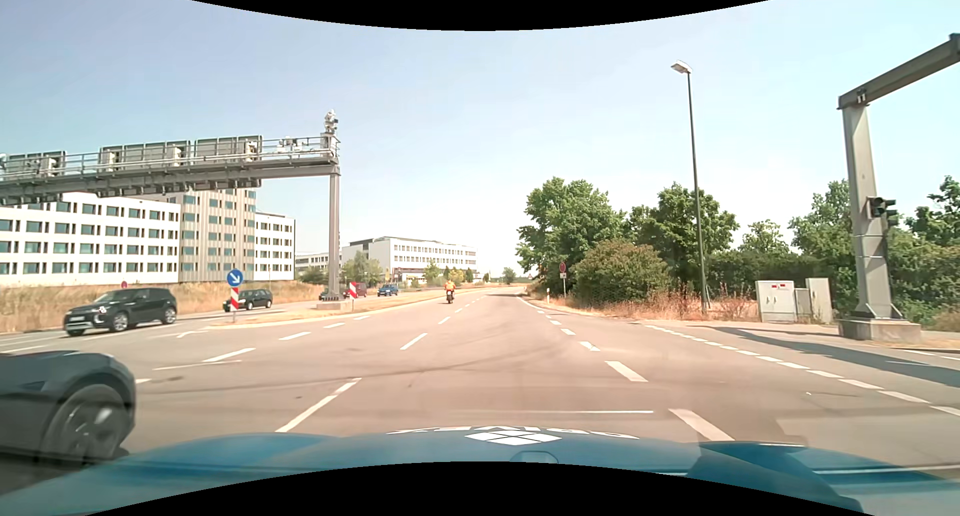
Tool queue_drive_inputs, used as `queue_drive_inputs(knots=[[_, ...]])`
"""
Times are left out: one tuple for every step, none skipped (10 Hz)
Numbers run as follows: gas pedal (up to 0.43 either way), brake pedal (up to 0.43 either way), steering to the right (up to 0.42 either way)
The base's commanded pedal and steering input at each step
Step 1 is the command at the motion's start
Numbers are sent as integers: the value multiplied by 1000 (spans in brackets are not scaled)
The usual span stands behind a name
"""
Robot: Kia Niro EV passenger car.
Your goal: Follow the waypoints while adhering to traffic rules and regulations
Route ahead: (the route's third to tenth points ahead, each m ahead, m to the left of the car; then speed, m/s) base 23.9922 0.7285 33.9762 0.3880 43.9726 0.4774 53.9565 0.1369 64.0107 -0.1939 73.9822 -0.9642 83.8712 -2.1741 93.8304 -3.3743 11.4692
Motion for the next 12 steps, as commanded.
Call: queue_drive_inputs(knots=[[811,0,-5],[799,0,-3],[799,0,0],[791,0,-3],[760,0,-4],[720,0,-4],[681,0,-4],[622,0,-4],[610,0,0],[610,0,3],[610,0,2],[610,0,2]])
